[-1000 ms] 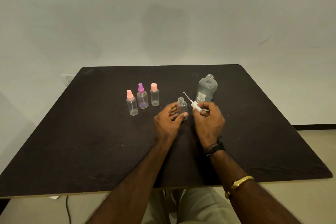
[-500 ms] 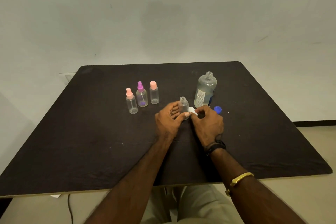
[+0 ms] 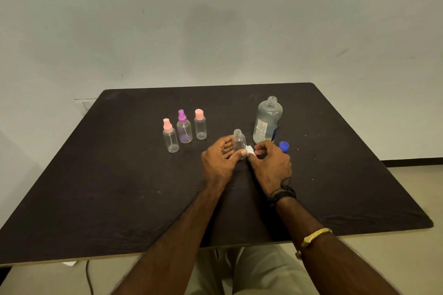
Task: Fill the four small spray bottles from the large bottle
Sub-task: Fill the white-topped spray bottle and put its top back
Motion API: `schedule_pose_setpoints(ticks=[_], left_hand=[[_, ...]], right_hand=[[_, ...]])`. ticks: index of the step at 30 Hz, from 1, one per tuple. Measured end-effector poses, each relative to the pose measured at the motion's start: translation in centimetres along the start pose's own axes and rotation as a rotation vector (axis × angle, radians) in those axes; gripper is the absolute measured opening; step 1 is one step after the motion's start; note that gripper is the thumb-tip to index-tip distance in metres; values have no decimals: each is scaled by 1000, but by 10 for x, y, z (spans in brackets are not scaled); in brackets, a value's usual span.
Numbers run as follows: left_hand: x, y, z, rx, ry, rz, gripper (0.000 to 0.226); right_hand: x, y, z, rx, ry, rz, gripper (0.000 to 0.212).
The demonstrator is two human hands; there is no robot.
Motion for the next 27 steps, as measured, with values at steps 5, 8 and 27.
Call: schedule_pose_setpoints(ticks=[5,8,27], left_hand=[[1,-1,0,-29,-58,21,49],[2,-1,0,-37,-93,44,46],[2,2,-4,-21,-123,51,51]], right_hand=[[-8,-5,-9,-107,119,174,21],[-15,0,-21,-232,280,346,18],[-12,51,-35,-73,373,307,89]])
Point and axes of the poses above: each hand's wrist, its own y-axis towards the middle knuckle, its own x-axis out of the palm, z = x × y, the point moved 2 cm from there along y, towards the middle knuckle, and after that the axes turned 3 degrees about x, right-handed, at the moved point
